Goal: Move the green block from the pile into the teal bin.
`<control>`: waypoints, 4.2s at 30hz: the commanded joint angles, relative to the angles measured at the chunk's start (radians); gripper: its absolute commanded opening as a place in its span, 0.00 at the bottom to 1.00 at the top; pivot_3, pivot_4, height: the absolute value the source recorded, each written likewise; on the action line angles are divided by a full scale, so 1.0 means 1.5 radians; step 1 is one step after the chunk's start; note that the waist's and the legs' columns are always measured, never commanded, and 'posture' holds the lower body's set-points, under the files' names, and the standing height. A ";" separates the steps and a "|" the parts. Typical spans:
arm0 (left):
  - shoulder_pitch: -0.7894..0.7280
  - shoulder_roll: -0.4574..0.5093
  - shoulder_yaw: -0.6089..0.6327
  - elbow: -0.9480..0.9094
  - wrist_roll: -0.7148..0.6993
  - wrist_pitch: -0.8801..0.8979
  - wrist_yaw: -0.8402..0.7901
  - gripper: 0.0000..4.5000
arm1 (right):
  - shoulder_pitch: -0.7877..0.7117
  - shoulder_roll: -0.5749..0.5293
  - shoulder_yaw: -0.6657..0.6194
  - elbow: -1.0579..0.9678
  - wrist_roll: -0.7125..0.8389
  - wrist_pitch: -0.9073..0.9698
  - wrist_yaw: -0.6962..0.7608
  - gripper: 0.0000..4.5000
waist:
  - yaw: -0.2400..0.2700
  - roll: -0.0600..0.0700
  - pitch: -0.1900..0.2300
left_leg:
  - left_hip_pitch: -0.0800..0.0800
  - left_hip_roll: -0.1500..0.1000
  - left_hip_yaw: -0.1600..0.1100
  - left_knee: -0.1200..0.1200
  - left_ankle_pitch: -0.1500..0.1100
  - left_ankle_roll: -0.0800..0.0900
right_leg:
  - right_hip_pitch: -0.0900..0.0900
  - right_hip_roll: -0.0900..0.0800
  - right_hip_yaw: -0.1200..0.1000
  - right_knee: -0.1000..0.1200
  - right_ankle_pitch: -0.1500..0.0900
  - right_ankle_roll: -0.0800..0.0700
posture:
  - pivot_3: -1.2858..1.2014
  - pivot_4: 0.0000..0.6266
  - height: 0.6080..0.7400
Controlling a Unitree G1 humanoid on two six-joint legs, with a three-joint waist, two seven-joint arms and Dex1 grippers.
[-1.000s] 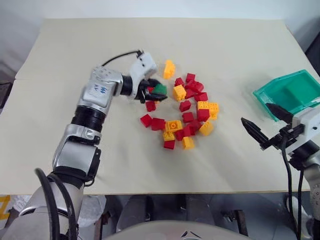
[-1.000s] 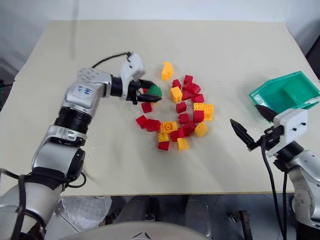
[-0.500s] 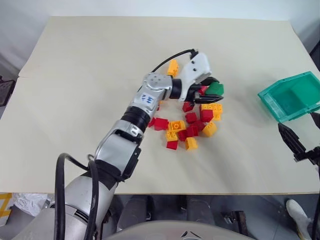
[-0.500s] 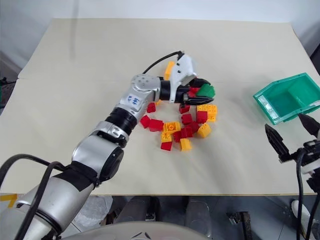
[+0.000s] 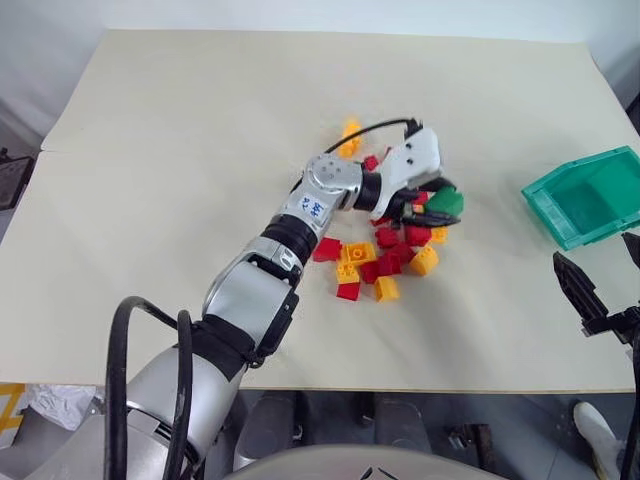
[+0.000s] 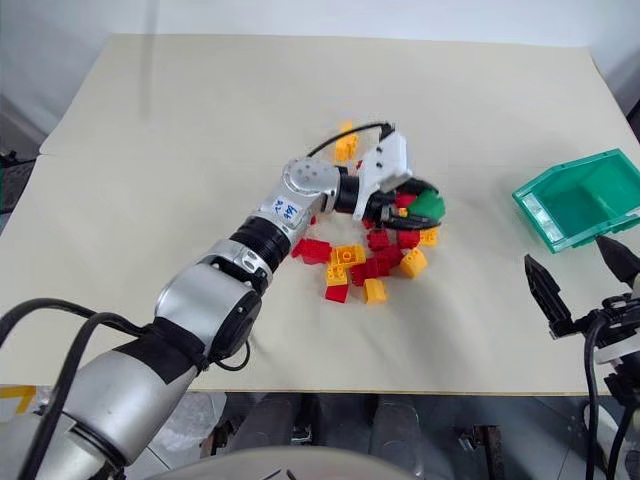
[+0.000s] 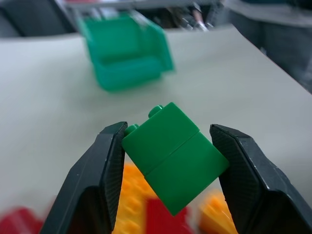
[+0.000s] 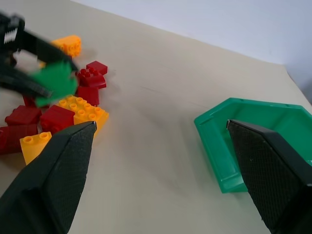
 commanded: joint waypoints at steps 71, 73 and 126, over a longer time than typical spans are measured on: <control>0.513 0.407 0.163 -0.749 -0.342 0.243 -0.168 0.99 | -0.314 -0.157 0.248 0.164 -0.070 0.400 -0.062 1.00 | -0.021 0.004 -0.002 | 0.006 0.001 0.002 0.004 -0.001 -0.005 | 0.001 0.000 0.004 0.008 0.000 -0.002 | 0.52 0.24 1.00; 0.502 0.408 0.158 -0.740 -0.339 0.245 -0.166 0.99 | -0.328 -0.150 0.265 0.173 -0.071 0.407 -0.065 1.00 | -0.021 0.004 -0.002 | 0.006 0.001 0.002 0.004 -0.001 -0.005 | 0.001 0.001 0.004 0.008 0.000 -0.002 | 0.52 0.24 1.00; 0.328 0.354 0.149 -0.568 -0.251 0.236 -0.022 1.00 | -0.598 -0.215 0.329 0.531 -0.243 0.004 0.141 0.99 | -0.038 0.005 -0.001 | 0.001 0.004 0.004 -0.001 0.003 -0.008 | -0.001 0.005 0.002 0.001 0.000 -0.001 | 0.52 0.24 1.00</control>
